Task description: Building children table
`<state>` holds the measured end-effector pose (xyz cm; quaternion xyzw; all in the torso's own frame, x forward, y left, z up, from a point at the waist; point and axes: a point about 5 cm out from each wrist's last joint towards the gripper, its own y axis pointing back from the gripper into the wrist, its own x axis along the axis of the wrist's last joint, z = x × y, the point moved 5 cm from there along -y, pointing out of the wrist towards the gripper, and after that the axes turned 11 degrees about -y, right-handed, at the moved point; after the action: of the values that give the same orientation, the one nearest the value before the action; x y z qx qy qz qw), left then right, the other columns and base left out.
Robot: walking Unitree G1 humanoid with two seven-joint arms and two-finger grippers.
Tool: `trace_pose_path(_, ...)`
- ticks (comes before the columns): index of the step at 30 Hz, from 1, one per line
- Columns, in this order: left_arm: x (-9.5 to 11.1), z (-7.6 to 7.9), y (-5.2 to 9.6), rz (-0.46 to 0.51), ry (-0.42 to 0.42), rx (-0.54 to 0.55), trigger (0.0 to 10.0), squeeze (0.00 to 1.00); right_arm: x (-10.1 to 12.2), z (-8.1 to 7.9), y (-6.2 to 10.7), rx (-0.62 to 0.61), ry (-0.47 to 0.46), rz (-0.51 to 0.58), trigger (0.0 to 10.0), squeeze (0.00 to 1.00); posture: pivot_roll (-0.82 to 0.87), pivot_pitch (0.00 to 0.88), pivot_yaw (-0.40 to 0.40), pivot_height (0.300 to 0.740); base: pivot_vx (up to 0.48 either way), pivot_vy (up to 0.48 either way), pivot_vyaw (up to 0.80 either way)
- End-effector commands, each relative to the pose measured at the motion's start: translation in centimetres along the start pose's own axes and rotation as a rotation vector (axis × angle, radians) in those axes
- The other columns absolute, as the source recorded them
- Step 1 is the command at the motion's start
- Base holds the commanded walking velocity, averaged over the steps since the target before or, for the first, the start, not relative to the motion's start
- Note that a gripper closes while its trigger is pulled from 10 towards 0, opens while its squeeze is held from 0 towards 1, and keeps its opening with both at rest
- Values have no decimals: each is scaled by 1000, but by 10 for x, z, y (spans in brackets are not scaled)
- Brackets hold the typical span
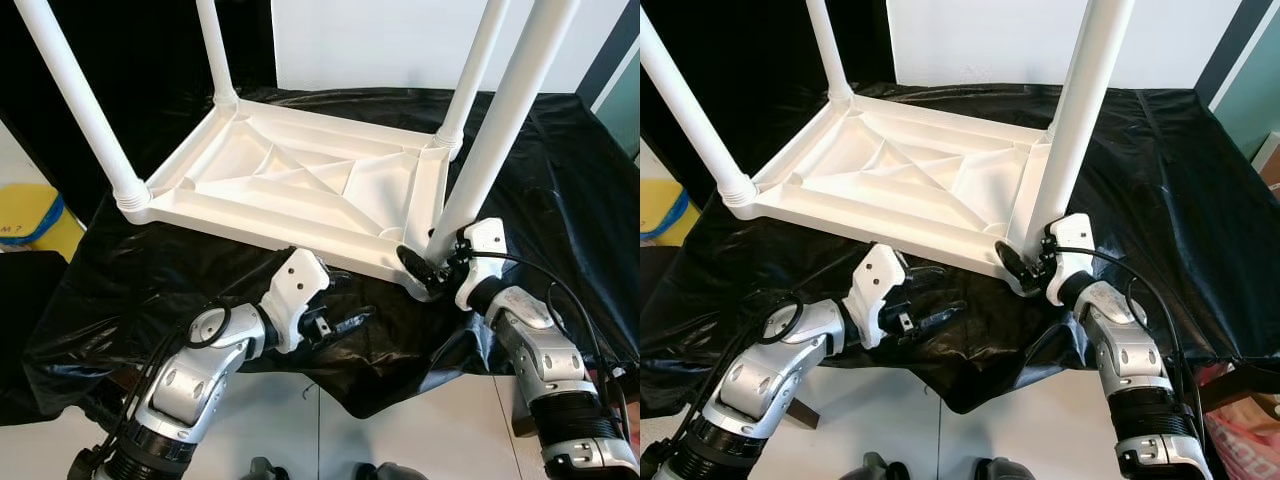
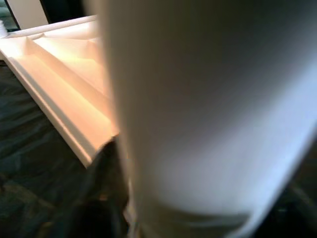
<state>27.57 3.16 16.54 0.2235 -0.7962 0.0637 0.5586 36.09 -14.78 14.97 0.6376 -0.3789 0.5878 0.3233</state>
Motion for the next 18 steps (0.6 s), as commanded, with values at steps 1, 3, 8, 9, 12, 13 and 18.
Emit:
trace_pose_path(1, 3, 1, 2, 8, -2, 3, 10000, 0, -7, -12, -6, 55, -4, -30, 0, 0, -24, 144, -50, 740, 0, 0, 0)
trace_pose_path(3, 3, 0, 2, 6, -3, 7, 10000, 0, -7, -13, -6, 63, -3, -29, 0, 0, -19, 141, -50, 740, 0, 0, 0)
trace_pose_path(8, 3, -7, 3, 3, -23, 23, 10000, 0, -6, -17, -8, 57, -17, -15, 4235, 0, 3, 139, -55, 740, 0, 0, 0)
trace_pose_path(9, 4, -9, 3, 4, -24, 28, 10000, 0, -6, -16, -7, 42, -21, -10, 10000, 0, 1, 135, -55, 740, 0, 0, 0)
trace_pose_path(12, 4, -11, 2, 7, -26, 34, 10000, 0, -7, -12, -4, 4, -23, -2, 10000, 0, -4, 130, -59, 740, 0, 0, 0)
trace_pose_path(13, 4, -11, 1, 9, -26, 35, 10000, 0, -7, -9, -2, -22, -28, 6, 10000, 0, -9, 125, -57, 740, 0, 0, 0)
trace_pose_path(18, 4, -12, -2, 11, -33, 27, 10000, 0, -8, -3, 7, -119, -28, 29, 10000, 0, -13, 119, -50, 740, 0, 0, 0)
